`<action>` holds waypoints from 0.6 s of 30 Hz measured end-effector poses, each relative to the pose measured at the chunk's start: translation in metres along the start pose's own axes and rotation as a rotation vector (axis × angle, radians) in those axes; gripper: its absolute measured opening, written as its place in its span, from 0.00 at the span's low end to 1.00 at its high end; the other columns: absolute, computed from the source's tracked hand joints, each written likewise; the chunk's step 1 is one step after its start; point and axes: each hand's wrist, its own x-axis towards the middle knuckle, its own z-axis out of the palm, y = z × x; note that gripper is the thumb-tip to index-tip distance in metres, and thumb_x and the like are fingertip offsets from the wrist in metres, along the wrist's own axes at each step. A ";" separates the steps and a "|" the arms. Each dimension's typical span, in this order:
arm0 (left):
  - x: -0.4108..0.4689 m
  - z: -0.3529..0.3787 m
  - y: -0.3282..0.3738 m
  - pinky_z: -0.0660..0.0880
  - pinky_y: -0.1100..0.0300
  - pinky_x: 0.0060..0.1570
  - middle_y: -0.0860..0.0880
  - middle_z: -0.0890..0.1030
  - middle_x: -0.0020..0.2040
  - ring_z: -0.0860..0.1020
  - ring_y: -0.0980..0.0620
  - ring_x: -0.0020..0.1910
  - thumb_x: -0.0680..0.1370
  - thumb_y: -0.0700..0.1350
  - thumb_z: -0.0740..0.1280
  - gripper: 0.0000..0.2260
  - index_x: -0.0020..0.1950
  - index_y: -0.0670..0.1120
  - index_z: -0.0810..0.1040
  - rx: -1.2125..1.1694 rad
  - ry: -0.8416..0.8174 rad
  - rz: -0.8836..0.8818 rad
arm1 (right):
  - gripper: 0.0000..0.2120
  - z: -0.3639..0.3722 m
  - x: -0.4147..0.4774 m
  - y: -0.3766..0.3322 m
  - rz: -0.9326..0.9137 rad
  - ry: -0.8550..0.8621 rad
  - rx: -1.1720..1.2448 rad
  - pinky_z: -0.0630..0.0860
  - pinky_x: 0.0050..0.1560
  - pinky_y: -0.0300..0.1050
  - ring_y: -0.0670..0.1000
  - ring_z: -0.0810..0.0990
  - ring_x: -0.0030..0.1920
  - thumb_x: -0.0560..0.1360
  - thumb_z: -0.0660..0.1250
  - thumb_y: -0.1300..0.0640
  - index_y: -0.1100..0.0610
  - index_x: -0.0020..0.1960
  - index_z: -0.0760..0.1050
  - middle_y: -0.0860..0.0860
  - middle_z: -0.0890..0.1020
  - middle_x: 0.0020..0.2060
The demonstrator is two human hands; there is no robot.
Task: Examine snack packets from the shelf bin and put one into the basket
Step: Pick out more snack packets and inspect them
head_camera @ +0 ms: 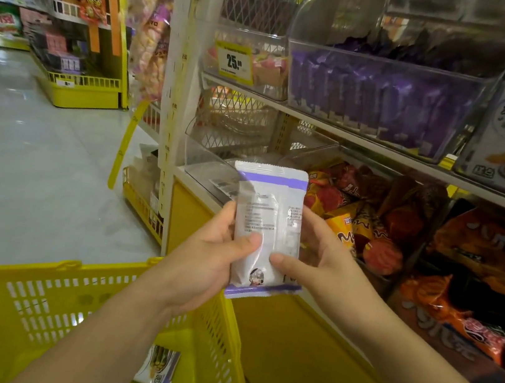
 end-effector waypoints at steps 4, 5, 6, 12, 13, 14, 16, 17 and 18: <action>0.005 -0.007 -0.002 0.78 0.44 0.56 0.48 0.80 0.63 0.78 0.46 0.63 0.80 0.34 0.60 0.27 0.71 0.61 0.65 0.049 0.112 0.050 | 0.36 -0.001 -0.002 -0.007 -0.147 0.041 -0.135 0.81 0.49 0.42 0.43 0.80 0.51 0.73 0.72 0.63 0.33 0.67 0.61 0.44 0.79 0.51; 0.005 -0.008 -0.004 0.79 0.44 0.54 0.48 0.80 0.63 0.78 0.46 0.63 0.81 0.35 0.59 0.27 0.72 0.62 0.64 0.052 0.117 0.050 | 0.37 -0.001 -0.003 -0.009 -0.165 0.030 -0.153 0.81 0.49 0.41 0.43 0.80 0.50 0.73 0.72 0.63 0.33 0.68 0.60 0.45 0.79 0.51; 0.005 -0.010 -0.006 0.80 0.45 0.51 0.48 0.80 0.63 0.78 0.46 0.63 0.81 0.36 0.59 0.27 0.72 0.63 0.64 0.047 0.115 0.045 | 0.37 -0.001 -0.004 -0.011 -0.176 0.010 -0.156 0.81 0.49 0.41 0.43 0.80 0.51 0.72 0.72 0.63 0.34 0.69 0.60 0.45 0.79 0.52; 0.003 -0.014 -0.012 0.79 0.50 0.41 0.44 0.79 0.63 0.82 0.45 0.55 0.77 0.41 0.63 0.28 0.72 0.64 0.66 -0.140 0.063 -0.034 | 0.47 0.002 -0.009 -0.016 -0.158 -0.176 -0.081 0.80 0.49 0.38 0.38 0.77 0.59 0.70 0.75 0.63 0.35 0.75 0.54 0.32 0.75 0.57; 0.003 -0.015 -0.012 0.80 0.50 0.39 0.44 0.79 0.63 0.82 0.45 0.54 0.76 0.40 0.63 0.28 0.72 0.64 0.67 -0.180 0.062 -0.048 | 0.47 0.002 -0.010 -0.017 -0.156 -0.193 -0.081 0.79 0.51 0.38 0.37 0.76 0.60 0.69 0.76 0.62 0.35 0.75 0.53 0.29 0.74 0.59; 0.004 -0.015 -0.012 0.79 0.49 0.38 0.44 0.80 0.63 0.83 0.45 0.53 0.76 0.40 0.63 0.28 0.72 0.63 0.67 -0.212 0.068 -0.061 | 0.48 0.002 -0.010 -0.018 -0.157 -0.201 -0.087 0.78 0.53 0.36 0.36 0.75 0.61 0.69 0.76 0.62 0.36 0.75 0.53 0.27 0.73 0.60; 0.005 -0.015 -0.011 0.79 0.50 0.35 0.43 0.80 0.62 0.83 0.43 0.51 0.75 0.40 0.64 0.29 0.72 0.62 0.67 -0.260 0.090 -0.084 | 0.46 0.004 -0.009 -0.018 -0.151 -0.197 -0.081 0.77 0.57 0.36 0.34 0.73 0.63 0.69 0.75 0.65 0.38 0.74 0.53 0.26 0.72 0.61; 0.005 -0.015 -0.011 0.79 0.50 0.34 0.42 0.81 0.61 0.83 0.42 0.50 0.74 0.40 0.65 0.29 0.72 0.62 0.67 -0.275 0.102 -0.096 | 0.46 0.003 -0.009 -0.018 -0.141 -0.188 -0.062 0.77 0.58 0.39 0.35 0.74 0.63 0.69 0.74 0.67 0.40 0.74 0.54 0.28 0.74 0.61; 0.005 -0.015 -0.010 0.79 0.50 0.35 0.42 0.81 0.61 0.83 0.42 0.50 0.74 0.40 0.65 0.29 0.72 0.62 0.67 -0.282 0.115 -0.109 | 0.45 0.003 -0.008 -0.018 -0.127 -0.174 -0.036 0.77 0.60 0.41 0.36 0.75 0.63 0.69 0.73 0.69 0.43 0.75 0.55 0.31 0.76 0.62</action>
